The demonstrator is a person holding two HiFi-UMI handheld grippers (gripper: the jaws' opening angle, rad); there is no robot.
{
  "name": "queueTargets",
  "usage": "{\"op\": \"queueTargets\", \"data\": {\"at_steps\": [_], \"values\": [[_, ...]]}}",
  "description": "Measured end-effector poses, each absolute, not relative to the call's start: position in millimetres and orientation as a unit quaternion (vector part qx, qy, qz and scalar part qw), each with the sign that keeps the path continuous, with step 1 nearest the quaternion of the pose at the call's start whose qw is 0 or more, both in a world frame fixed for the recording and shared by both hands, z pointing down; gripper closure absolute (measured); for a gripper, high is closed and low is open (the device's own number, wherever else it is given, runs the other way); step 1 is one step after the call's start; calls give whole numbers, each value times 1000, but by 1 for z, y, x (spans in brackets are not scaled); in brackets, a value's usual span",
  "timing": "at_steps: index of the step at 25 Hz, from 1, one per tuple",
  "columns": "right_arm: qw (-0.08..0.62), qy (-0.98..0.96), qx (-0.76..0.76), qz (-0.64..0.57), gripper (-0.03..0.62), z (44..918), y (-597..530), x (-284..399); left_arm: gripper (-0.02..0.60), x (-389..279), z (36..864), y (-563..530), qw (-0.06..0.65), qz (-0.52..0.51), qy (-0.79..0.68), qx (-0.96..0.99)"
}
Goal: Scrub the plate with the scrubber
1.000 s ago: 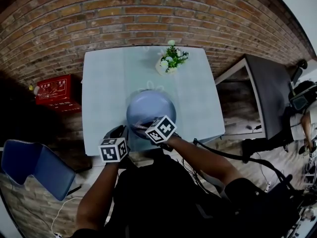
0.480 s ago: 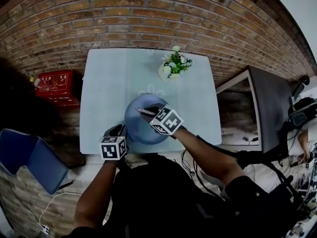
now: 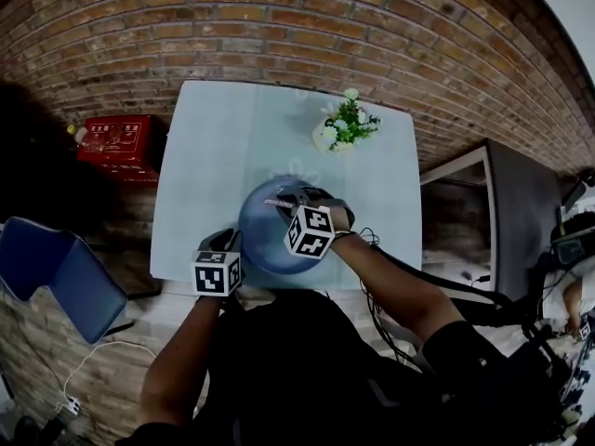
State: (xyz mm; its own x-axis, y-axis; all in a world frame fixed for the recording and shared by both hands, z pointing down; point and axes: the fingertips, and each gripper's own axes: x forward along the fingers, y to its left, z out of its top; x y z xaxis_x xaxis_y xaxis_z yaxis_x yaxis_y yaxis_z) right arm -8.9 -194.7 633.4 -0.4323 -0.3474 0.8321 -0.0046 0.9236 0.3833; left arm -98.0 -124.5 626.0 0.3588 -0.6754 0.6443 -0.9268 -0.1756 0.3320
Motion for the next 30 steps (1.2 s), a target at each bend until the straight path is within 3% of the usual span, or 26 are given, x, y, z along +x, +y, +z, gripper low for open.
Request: {"op": "queueTargets", "data": {"at_steps": [11,30], "values": [[583,-798,102,-115,523,665,-198,9,509,-92,632,-128,346,197,-539,742],[615,-753,204,117,523,663,-187,53,509,-89,633,-127,349,199,-501,767]]}}
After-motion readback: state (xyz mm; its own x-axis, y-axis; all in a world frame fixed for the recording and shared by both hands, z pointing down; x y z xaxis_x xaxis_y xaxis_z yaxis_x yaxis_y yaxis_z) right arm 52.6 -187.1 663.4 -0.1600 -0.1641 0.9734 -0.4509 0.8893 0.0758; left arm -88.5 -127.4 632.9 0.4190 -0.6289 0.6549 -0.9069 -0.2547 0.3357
